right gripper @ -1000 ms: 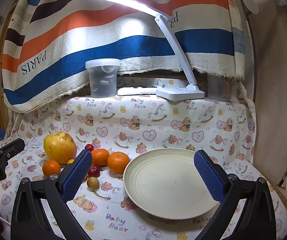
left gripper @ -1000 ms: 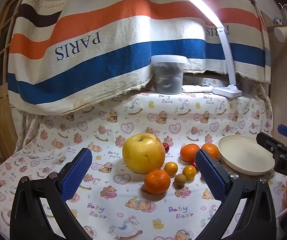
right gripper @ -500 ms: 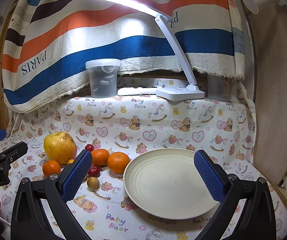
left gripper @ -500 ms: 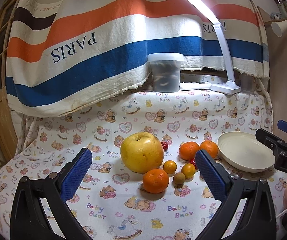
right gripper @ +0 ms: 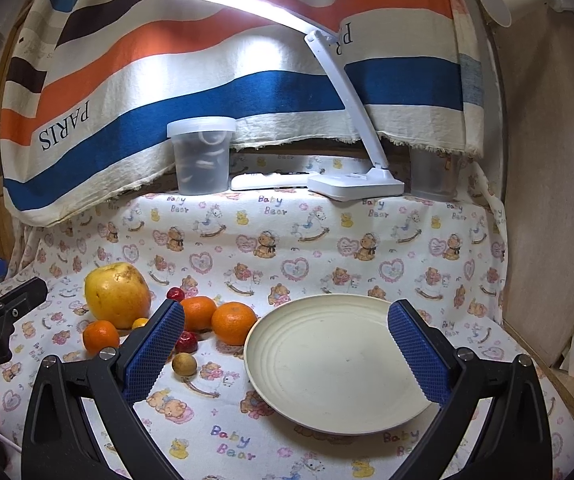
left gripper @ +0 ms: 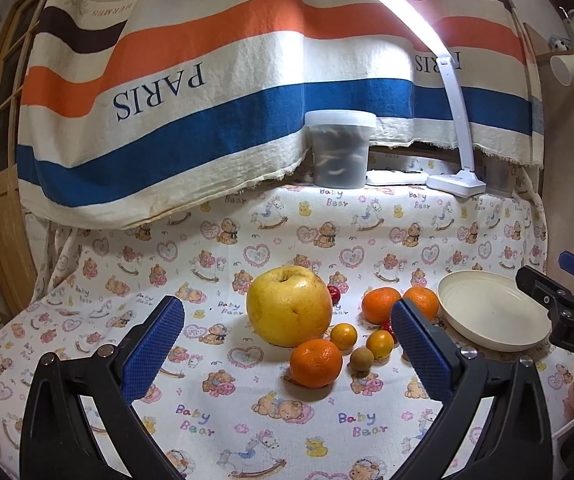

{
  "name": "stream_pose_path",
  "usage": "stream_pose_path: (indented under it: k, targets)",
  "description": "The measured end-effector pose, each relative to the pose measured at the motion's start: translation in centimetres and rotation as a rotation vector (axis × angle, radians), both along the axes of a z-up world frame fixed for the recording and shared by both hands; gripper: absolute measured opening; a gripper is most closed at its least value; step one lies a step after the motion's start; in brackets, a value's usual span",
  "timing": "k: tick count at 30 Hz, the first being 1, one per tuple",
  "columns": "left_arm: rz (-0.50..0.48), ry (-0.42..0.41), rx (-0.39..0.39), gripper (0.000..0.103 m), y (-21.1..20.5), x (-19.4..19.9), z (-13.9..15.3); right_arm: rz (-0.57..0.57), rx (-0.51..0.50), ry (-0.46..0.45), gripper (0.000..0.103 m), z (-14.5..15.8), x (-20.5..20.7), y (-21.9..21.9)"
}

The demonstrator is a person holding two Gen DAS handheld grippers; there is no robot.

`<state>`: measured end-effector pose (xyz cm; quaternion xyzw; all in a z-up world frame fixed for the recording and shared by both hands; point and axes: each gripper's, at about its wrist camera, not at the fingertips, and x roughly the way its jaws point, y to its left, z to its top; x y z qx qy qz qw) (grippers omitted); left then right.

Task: Organize fruits

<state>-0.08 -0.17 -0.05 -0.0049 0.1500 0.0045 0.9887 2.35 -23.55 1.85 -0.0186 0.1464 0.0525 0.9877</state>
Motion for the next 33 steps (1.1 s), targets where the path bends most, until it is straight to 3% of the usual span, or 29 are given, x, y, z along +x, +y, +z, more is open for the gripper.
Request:
stream_pose_path:
  k: [17,22,33]
  targets:
    - [0.010,0.003,0.030,0.103,-1.1,-0.2,-0.1,0.038,-0.024,0.002,0.102,0.0,-0.2,0.6]
    - [-0.008,0.008,0.020,0.103,-1.0,-0.1,0.0,-0.002,-0.010,0.006,0.102,-0.1,-0.1,0.2]
    - [-0.024,0.002,0.007,0.103,-0.9,-0.3,0.0,0.035,-0.003,-0.007,0.102,-0.1,-0.4,0.5]
